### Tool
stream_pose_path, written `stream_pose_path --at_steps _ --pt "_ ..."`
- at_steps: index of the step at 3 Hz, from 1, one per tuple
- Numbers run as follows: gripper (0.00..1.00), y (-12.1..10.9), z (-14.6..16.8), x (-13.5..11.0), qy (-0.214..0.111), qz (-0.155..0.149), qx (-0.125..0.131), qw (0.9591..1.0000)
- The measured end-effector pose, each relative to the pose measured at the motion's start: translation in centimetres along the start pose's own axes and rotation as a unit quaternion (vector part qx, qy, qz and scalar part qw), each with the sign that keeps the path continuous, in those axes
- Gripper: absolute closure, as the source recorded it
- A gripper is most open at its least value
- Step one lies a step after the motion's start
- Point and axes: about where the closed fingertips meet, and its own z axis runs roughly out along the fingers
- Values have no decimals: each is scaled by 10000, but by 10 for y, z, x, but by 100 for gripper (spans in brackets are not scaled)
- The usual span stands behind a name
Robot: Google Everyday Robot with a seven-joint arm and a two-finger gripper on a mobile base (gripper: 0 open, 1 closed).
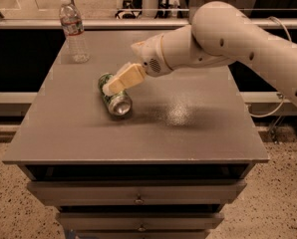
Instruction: Knock green can over
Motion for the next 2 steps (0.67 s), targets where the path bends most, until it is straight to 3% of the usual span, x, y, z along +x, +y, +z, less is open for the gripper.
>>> stream_pose_path --at_steps 2 --pt "0 -29 -80 35 216 -72 188 9996"
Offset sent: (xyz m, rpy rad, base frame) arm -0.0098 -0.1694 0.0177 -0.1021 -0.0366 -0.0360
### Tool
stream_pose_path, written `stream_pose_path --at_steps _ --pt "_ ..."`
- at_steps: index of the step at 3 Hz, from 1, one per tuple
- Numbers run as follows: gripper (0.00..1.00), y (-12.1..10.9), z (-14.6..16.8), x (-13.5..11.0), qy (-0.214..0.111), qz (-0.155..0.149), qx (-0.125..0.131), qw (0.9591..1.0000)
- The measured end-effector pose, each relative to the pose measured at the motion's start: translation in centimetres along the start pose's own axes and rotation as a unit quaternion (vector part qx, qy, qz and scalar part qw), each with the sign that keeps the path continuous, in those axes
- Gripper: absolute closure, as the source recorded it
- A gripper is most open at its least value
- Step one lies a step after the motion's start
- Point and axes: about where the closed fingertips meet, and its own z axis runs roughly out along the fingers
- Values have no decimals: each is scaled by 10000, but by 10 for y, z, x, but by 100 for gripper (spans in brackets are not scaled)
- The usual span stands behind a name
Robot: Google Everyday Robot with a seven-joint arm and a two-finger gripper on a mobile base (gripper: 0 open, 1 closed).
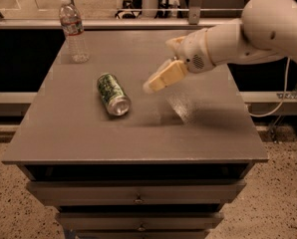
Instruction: Knock green can over
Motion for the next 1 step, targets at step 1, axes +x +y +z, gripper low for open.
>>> stream_pose_path --at_steps 1 --pt "0 -11 -48 19 195 -41 123 9997"
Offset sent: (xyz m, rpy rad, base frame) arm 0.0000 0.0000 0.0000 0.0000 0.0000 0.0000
